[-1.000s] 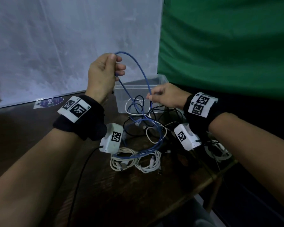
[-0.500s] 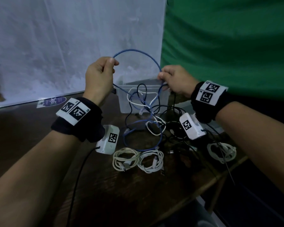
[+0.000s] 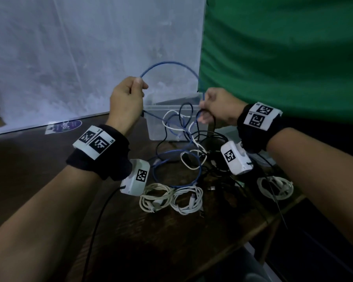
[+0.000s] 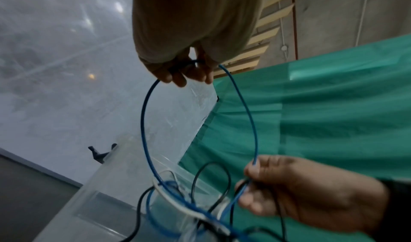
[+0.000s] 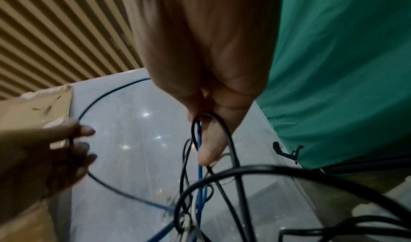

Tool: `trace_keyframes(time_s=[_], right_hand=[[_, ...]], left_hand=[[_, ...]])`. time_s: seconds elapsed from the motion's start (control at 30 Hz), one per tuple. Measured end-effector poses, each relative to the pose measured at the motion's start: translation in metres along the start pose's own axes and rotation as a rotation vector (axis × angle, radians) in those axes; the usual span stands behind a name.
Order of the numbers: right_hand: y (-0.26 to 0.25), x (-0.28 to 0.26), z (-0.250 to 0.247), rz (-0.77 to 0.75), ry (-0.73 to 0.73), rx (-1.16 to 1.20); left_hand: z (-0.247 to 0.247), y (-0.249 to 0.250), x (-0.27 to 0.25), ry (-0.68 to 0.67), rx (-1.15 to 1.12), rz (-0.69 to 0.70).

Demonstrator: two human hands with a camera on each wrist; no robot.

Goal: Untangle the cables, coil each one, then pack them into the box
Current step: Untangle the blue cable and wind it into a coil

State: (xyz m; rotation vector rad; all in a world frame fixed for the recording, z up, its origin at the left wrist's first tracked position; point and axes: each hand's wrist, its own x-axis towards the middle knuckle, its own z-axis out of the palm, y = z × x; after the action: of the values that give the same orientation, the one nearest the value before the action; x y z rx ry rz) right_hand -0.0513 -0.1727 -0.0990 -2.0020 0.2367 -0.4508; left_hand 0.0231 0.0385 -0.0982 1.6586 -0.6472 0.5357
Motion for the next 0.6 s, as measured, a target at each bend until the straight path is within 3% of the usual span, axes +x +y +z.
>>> trace_keyframes(time_s=[0.1, 0.23, 0.4, 0.5, 0.6], right_hand=[[-0.015, 0.003, -0.007, -0.106, 0.081, 0.137], [-0.026, -0.001, -0.007, -0.177, 0.064, 0.169], [-0.030, -0.005, -0.001, -0.240, 0.014, 0.177], [-0.034, -0.008, 0.000, -0.264, -0.011, 0.203], [-0.035, -0.009, -0.001, -0.278, -0.022, 0.203]], left_hand=[[0.004, -0.002, -0.006, -0.155, 0.071, -0.063], [0.015, 0.002, -0.017, -0.397, 0.155, -0.145], [0.029, 0.006, -0.026, -0.804, 0.428, -0.098], [0.037, 0.009, -0.026, -0.924, 0.486, -0.068], [0.041, 0.008, -0.023, -0.939, 0.488, -0.068]])
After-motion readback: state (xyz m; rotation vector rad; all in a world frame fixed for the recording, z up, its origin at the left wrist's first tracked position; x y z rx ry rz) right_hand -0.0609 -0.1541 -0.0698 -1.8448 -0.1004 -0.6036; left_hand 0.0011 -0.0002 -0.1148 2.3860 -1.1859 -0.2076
